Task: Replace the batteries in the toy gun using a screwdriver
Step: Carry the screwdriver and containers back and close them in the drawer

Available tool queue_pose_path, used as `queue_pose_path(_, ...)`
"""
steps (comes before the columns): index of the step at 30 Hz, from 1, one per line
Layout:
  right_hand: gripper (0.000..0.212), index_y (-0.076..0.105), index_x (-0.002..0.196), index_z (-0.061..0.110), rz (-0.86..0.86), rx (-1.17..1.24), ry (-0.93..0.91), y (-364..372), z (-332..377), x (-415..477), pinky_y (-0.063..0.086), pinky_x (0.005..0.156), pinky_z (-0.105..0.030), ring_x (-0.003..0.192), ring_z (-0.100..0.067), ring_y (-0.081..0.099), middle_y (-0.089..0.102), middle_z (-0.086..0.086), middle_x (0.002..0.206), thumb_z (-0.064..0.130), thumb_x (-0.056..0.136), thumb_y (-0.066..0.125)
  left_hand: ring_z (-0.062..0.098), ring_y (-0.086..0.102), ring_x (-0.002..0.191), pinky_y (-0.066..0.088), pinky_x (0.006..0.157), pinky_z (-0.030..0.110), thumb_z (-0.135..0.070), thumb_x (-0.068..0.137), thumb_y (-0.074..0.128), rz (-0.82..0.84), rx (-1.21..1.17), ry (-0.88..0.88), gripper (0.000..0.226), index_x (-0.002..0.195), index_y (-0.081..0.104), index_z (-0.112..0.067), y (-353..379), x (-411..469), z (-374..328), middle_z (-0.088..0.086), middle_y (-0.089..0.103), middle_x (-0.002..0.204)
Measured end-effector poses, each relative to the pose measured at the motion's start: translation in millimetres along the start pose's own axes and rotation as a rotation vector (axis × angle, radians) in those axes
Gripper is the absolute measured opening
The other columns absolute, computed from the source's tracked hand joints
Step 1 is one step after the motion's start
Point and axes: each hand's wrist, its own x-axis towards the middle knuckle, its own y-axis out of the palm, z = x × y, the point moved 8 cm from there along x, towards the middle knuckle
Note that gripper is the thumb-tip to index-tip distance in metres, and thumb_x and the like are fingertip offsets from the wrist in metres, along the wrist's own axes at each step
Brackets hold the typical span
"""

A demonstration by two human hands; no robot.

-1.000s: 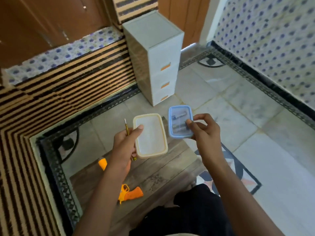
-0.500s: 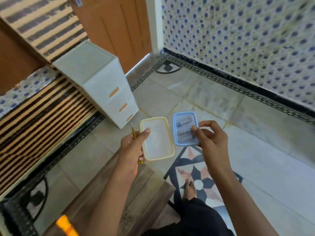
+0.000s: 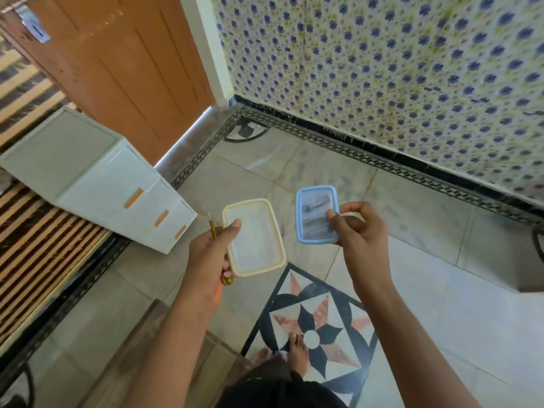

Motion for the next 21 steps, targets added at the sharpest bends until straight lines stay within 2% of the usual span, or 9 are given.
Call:
queue_pose_path(2, 0.012, 0.061, 0.1, 0.019, 0.01, 0.004, 0.004, 4, 3, 13, 0.057, 0.079, -0.066, 0.087, -0.04, 0.075, 0.08, -0.005, 0.083, 0.028, 0.099, 0.069, 0.012, 0.033, 0.046, 0.026, 0.041, 0.023, -0.033, 0.098, 0.071, 0.018, 0.003, 0.008, 0.025, 0.088, 0.065, -0.011, 10, 12, -10, -0.004, 0.047, 0.05)
queue_pose_path(6, 0.013, 0.061, 0.105, 0.012, 0.042, 0.015, 0.023, 29, 10, 40, 0.063, 0.084, -0.055, 0.087, -0.02, 0.079, 0.081, -0.002, 0.086, 0.021, 0.099, 0.068, 0.011, 0.034, 0.044, 0.027, 0.04, 0.023, -0.034, 0.1, 0.068, 0.015, -0.014, 0.011, 0.028, 0.085, 0.062, -0.011, 12, 39, -29, -0.006, 0.049, 0.046)
queue_pose_path(8, 0.013, 0.061, 0.106, 0.009, 0.058, 0.02, 0.025, 45, 15, 52, 0.064, 0.084, -0.051, 0.087, -0.017, 0.079, 0.081, -0.002, 0.087, 0.018, 0.1, 0.068, 0.011, 0.034, 0.043, 0.028, 0.04, 0.023, -0.034, 0.1, 0.068, 0.018, -0.023, 0.012, 0.029, 0.084, 0.061, -0.011, 10, 53, -37, -0.005, 0.05, 0.046)
queue_pose_path(12, 0.013, 0.061, 0.107, 0.007, 0.147, 0.021, 0.024, 104, 36, 89, 0.062, 0.085, -0.055, 0.083, -0.019, 0.079, 0.081, -0.004, 0.084, 0.016, 0.1, 0.067, 0.011, 0.035, 0.043, 0.029, 0.041, 0.021, -0.037, 0.097, 0.071, -0.023, -0.072, 0.025, 0.029, 0.094, 0.063, -0.009, -12, 100, -64, 0.001, 0.046, 0.053)
queue_pose_path(16, 0.014, 0.06, 0.106, 0.007, 0.229, 0.021, 0.009, 175, 65, 131, 0.06, 0.085, -0.062, 0.082, -0.026, 0.079, 0.081, -0.005, 0.084, 0.017, 0.099, 0.068, 0.012, 0.035, 0.043, 0.028, 0.04, 0.022, -0.034, 0.096, 0.073, -0.083, -0.102, 0.068, 0.029, 0.087, 0.06, -0.01, -42, 151, -109, 0.0, 0.043, 0.051)
queue_pose_path(21, 0.013, 0.061, 0.105, 0.007, 0.331, 0.039, -0.037, 264, 103, 178, 0.06, 0.085, -0.062, 0.083, -0.028, 0.079, 0.08, -0.011, 0.084, 0.014, 0.098, 0.069, 0.013, 0.035, 0.041, 0.028, 0.04, 0.021, -0.031, 0.095, 0.075, -0.17, -0.104, 0.132, 0.034, 0.099, 0.065, 0.002, -94, 205, -173, -0.001, 0.042, 0.049)
